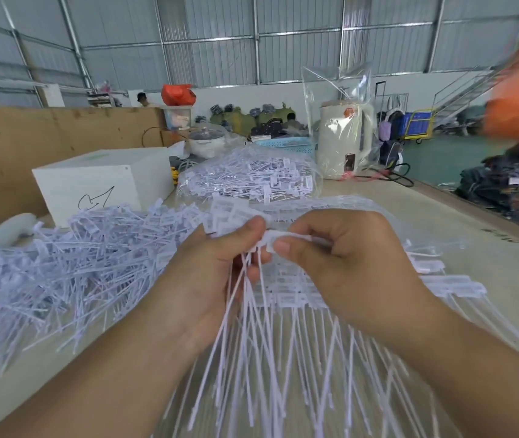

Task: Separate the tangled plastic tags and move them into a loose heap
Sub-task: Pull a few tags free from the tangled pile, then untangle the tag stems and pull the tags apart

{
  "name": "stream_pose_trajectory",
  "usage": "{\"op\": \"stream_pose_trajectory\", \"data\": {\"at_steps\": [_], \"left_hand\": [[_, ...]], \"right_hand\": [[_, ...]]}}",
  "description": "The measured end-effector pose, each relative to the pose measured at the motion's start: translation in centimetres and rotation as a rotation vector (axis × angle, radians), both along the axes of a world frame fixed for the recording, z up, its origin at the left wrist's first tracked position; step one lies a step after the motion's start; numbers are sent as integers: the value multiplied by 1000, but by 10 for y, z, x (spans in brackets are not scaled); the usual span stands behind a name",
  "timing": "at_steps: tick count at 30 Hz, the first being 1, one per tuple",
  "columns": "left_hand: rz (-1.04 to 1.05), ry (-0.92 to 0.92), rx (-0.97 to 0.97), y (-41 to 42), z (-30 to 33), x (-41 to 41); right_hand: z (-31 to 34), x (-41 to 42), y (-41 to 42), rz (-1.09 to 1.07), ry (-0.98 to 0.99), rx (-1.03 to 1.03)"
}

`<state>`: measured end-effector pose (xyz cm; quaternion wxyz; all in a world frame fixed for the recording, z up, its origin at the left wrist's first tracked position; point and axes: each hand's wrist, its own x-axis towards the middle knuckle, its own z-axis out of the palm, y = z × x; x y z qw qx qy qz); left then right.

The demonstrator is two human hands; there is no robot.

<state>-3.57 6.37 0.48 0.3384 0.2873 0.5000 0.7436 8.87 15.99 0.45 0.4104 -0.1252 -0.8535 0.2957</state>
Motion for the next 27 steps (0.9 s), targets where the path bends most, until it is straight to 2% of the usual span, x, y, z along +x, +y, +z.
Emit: {"op": "stream_pose_trajectory", "data": {"at_steps": [4, 6, 10, 12, 15, 19, 23, 25, 27], "left_hand": [[-32, -209, 16, -2, 3, -2], [3, -201, -27, -1, 0, -3], [13, -36, -18, 0, -6, 4], [4, 17, -33, -1, -7, 7], [-59, 68, -47, -3, -7, 4], [-88, 271, -60, -3, -9, 3], [-75, 192, -61, -2, -10, -6], [-47, 199, -60, -1, -11, -10], [-24, 199, -41, -1, -12, -11]], "right_hand": [[1, -3, -1, -161, 302, -30], [7, 2, 10, -184, 342, -63], [0, 2, 12, 129, 58, -132], [-8, -3, 12, 229, -78, -98], [-11, -4, 17, 184, -154, -17], [-13, -3, 17, 146, -167, 69], [-12, 0, 15, 223, -161, 67], [-9, 1, 17, 185, -201, 58], [-3, 3, 19, 87, -313, 131]]}}
